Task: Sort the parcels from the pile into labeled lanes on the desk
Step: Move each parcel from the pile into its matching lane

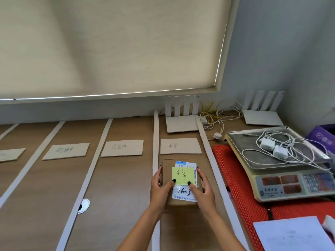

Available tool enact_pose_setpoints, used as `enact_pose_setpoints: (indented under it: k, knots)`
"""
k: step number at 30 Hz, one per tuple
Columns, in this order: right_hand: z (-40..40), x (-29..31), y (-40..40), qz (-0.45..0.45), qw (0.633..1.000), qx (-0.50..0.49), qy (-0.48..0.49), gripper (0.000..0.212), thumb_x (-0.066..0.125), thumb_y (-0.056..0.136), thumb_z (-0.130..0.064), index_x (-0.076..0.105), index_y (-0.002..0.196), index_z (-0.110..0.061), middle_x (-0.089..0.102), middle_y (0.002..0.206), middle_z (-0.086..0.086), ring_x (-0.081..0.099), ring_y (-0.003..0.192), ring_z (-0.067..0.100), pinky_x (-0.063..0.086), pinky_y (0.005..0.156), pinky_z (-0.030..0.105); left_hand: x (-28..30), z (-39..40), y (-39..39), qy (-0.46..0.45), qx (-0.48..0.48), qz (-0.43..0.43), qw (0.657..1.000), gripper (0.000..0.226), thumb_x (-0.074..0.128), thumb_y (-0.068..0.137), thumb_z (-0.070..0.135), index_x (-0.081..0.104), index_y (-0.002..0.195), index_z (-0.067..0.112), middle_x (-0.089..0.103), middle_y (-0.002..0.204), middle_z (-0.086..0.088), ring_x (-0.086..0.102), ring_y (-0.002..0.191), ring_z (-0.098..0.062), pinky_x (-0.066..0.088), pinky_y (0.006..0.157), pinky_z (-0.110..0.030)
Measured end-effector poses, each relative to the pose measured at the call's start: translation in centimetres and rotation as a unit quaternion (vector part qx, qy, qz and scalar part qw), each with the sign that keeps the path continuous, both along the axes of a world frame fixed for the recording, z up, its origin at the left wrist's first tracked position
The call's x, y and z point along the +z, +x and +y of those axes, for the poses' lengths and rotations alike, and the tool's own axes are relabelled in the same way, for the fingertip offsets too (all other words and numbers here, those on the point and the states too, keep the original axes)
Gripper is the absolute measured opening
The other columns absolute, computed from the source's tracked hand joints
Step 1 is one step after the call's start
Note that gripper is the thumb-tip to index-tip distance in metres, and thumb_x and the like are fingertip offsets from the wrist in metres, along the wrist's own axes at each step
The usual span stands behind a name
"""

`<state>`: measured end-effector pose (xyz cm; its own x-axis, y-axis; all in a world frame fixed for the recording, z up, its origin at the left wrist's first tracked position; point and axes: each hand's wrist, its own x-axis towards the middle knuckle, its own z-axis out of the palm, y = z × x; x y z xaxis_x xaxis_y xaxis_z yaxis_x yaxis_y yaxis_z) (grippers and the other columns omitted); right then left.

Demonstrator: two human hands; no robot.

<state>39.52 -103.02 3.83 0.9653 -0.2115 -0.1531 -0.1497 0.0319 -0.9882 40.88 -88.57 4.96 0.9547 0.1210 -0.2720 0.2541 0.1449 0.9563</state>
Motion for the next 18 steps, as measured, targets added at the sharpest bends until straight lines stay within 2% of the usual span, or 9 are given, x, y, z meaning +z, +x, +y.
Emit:
enact_pose_setpoints:
  k: [3,8,10,13,16,18]
  knots:
    - [-0.8,-1.5,3.9,0.002,1.0,0.011,0.0,0.055,0.059,0.088,-0.004,0.042,0.134,-0.031,0.048,0.136,0.004,0.061,0.109,0.023,0.058,0.065,0.023,-1.2,-0.9,3.5,0.011,0.006,0.009,1.0,0.062,0.062,0.087,0.008,0.038,0.135,0.04,0.051,0.121,0.009,0.064,0.084,0.001,0.054,0.058,-0.019]
    - [-0.7,-3.5,9.3,0.009,1.0,0.025,0.002,0.059,0.059,0.089,-0.004,0.038,0.137,-0.03,0.048,0.136,0.003,0.06,0.11,0.022,0.058,0.065,0.022,-3.4,-1.0,8.3,0.039,0.02,0.014,0.999,0.06,0.057,0.091,0.009,0.034,0.139,0.037,0.054,0.131,0.001,0.064,0.103,-0.017,0.059,0.071,-0.028]
    - [-0.5,-4.1,11.0,0.012,1.0,0.02,-0.001,0.062,0.06,0.088,-0.006,0.035,0.14,-0.028,0.047,0.138,0.002,0.058,0.111,0.018,0.057,0.066,0.018,-4.1,-0.8,9.9,0.045,0.029,0.014,0.998,0.061,0.056,0.09,0.007,0.034,0.14,0.034,0.054,0.132,-0.001,0.063,0.104,-0.016,0.058,0.071,-0.026]
    - [-0.2,-5.1,12.7,0.027,0.999,0.007,-0.025,0.062,0.061,0.088,-0.009,0.033,0.141,-0.024,0.046,0.14,0.002,0.055,0.115,0.016,0.055,0.077,0.022,-5.0,-0.7,11.6,0.045,0.033,0.016,0.998,0.061,0.055,0.089,0.004,0.036,0.14,0.032,0.057,0.13,-0.003,0.062,0.106,-0.017,0.057,0.07,-0.021]
    - [-0.1,-5.9,13.6,0.033,0.999,-0.004,-0.033,0.06,0.061,0.088,-0.01,0.035,0.14,-0.023,0.05,0.136,0.001,0.056,0.104,0.011,0.051,0.059,0.009,-5.7,-0.8,12.5,0.048,0.029,0.015,0.998,0.059,0.054,0.09,0.005,0.036,0.141,0.029,0.058,0.129,-0.004,0.064,0.103,-0.016,0.056,0.066,-0.017]
    - [-0.1,-6.3,14.0,0.034,0.999,-0.009,-0.041,0.059,0.062,0.087,-0.01,0.037,0.14,-0.021,0.051,0.135,0.002,0.056,0.103,0.011,0.05,0.058,0.008,-6.2,-1.0,12.8,0.048,0.032,0.014,0.998,0.058,0.053,0.091,0.006,0.036,0.141,0.028,0.059,0.128,-0.003,0.064,0.099,-0.013,0.055,0.065,-0.015]
